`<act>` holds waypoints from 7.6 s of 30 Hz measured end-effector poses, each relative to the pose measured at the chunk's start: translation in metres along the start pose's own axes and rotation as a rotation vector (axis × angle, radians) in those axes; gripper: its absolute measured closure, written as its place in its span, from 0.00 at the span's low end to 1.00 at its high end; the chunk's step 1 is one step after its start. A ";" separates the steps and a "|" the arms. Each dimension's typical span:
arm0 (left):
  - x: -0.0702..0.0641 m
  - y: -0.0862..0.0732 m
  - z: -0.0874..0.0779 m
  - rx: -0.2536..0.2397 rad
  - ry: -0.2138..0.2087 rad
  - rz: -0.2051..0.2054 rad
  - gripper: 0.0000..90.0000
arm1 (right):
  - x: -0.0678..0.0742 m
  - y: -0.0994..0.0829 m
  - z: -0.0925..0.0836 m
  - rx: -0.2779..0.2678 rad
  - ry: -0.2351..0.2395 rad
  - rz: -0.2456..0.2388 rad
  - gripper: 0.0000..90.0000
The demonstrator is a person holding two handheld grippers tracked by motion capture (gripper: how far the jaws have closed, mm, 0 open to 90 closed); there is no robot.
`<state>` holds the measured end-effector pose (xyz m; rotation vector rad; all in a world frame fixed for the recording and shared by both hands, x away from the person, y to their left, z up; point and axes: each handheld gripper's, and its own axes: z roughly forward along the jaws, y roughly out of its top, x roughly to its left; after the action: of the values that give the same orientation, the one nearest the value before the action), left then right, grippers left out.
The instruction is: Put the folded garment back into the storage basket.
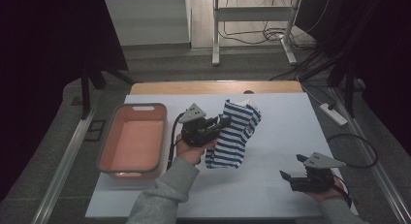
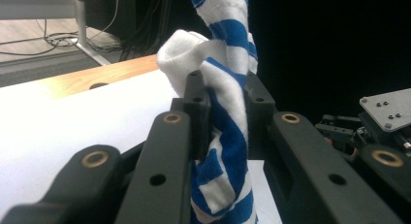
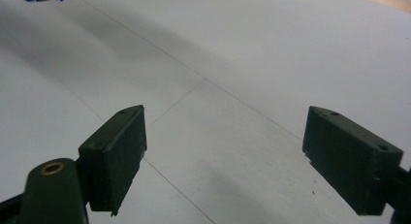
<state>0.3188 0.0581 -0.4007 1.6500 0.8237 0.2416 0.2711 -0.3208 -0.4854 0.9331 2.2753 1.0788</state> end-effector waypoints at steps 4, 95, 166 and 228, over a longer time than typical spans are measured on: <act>0.002 0.001 -0.005 -0.008 0.010 -0.002 0.85 | 0.000 0.000 0.000 0.002 0.001 0.000 0.18; 0.039 0.010 -0.107 -0.146 0.154 -0.035 0.85 | 0.001 -0.001 0.002 0.018 -0.009 0.000 0.18; 0.087 0.005 -0.206 -0.201 0.376 -0.097 0.85 | 0.000 -0.001 0.002 0.030 -0.020 0.002 0.19; 0.133 -0.048 -0.189 -0.026 0.436 -0.199 0.85 | 0.000 -0.002 0.004 0.041 -0.023 -0.002 0.19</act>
<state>0.2894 0.2901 -0.4325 1.4973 1.2988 0.4792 0.2726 -0.3198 -0.4890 0.9537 2.2870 1.0191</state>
